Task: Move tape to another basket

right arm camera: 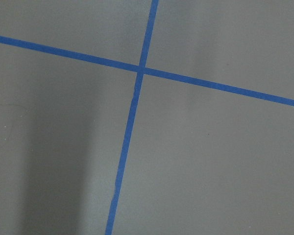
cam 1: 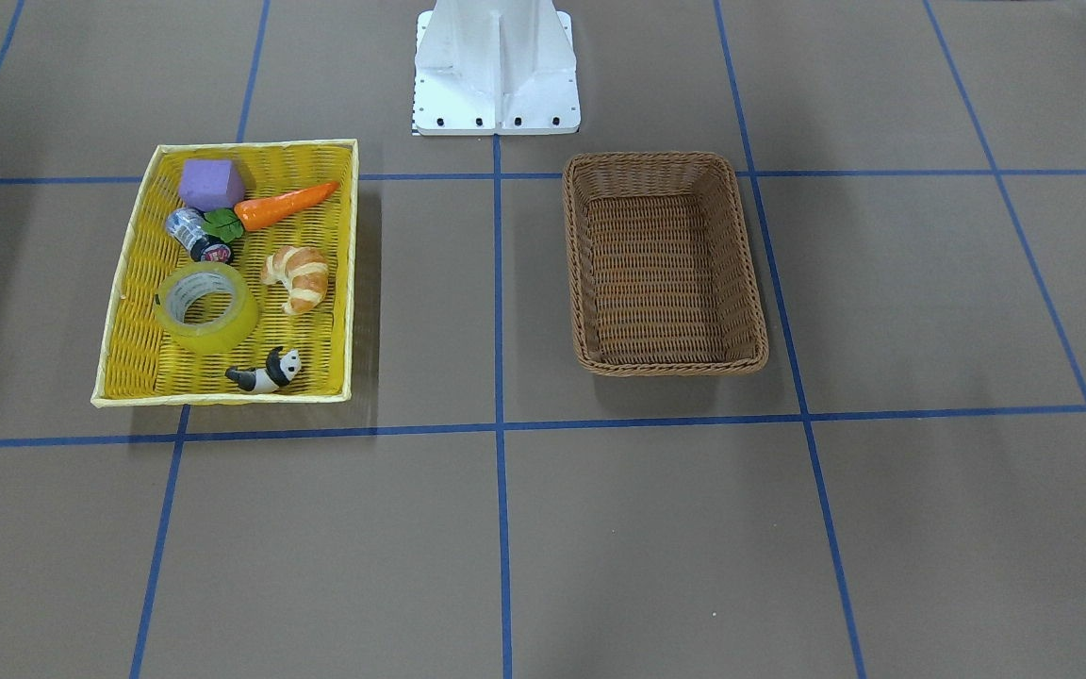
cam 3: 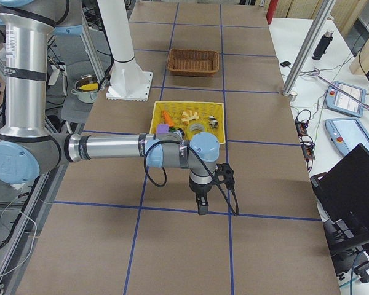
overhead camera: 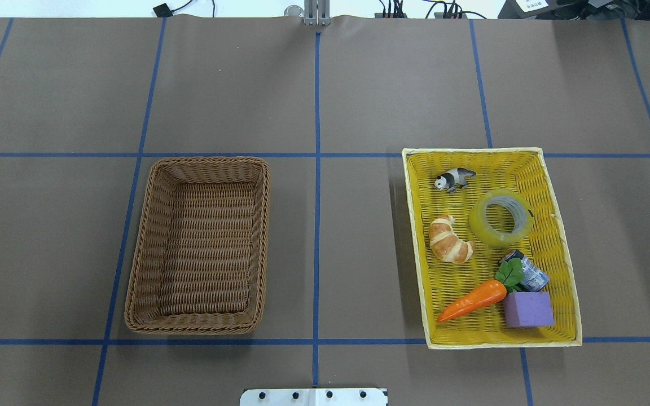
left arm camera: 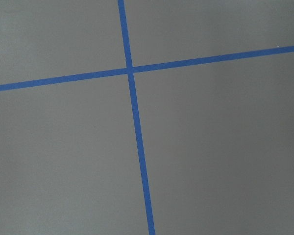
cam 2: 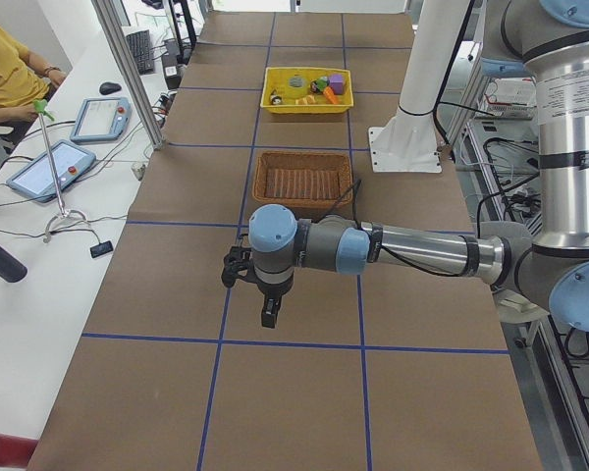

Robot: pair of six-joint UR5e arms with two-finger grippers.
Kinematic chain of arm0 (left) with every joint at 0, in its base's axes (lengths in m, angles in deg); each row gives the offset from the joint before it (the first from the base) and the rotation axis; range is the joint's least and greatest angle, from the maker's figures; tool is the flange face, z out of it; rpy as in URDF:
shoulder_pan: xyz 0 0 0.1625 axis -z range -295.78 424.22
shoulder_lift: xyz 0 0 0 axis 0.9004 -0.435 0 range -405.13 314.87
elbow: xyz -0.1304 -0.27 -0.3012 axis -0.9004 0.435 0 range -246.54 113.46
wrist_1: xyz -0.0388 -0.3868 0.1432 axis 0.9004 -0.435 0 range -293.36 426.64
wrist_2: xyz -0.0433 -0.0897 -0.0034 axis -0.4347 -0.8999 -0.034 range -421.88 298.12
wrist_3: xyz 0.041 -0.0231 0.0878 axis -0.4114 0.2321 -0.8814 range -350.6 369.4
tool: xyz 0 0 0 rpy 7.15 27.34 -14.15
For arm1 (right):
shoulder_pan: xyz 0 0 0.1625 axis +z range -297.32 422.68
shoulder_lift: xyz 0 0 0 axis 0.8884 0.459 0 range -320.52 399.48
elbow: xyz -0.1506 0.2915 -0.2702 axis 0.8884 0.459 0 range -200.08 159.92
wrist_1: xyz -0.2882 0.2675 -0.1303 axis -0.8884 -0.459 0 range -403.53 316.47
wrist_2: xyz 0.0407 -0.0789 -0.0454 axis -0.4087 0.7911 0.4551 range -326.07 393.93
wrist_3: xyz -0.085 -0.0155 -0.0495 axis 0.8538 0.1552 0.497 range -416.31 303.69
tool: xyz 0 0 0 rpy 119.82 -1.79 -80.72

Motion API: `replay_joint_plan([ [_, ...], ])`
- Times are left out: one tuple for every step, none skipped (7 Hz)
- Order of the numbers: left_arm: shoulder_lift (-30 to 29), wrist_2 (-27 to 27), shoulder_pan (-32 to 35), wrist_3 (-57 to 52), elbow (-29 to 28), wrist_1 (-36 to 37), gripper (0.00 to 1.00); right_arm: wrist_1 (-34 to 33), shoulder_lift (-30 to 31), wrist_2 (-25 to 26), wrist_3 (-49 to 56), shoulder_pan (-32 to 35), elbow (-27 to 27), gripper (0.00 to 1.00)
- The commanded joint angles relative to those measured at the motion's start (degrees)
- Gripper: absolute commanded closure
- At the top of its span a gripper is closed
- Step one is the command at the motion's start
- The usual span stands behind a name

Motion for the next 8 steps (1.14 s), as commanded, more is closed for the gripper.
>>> replay_joint_plan([
  [-0.3,0.0,0.0,0.0,0.6,0.1,0.01,0.1,0.0,0.0,0.0,0.0,-0.3,0.00],
  [-0.4,0.0,0.0,0.0,1.1,0.1,0.01,0.1,0.0,-0.1,0.1,0.0,-0.7,0.00],
  [-0.1,0.1,0.0,0.0,2.1,0.1,0.01,0.2,0.0,0.0,0.8,0.0,-1.3,0.00],
  [-0.1,0.1,0.0,0.0,2.3,0.1,0.01,0.2,-0.3,0.0,0.7,0.0,-2.1,0.00],
  [-0.4,0.1,-0.1,0.2,2.3,0.1,0.01,0.1,-1.5,0.1,0.4,-0.5,-2.0,0.00],
  [-0.7,0.0,-0.1,0.3,2.4,0.0,0.01,0.1,-3.1,0.2,0.1,-1.6,-2.0,0.00],
  [-2.1,-0.1,0.0,0.4,2.2,-0.2,0.01,0.8,-4.8,0.3,0.1,-1.6,-1.9,0.00],
  [-5.3,-0.7,-0.1,0.6,2.1,0.0,0.01,4.9,-8.9,0.5,0.0,-1.6,-0.7,0.00],
])
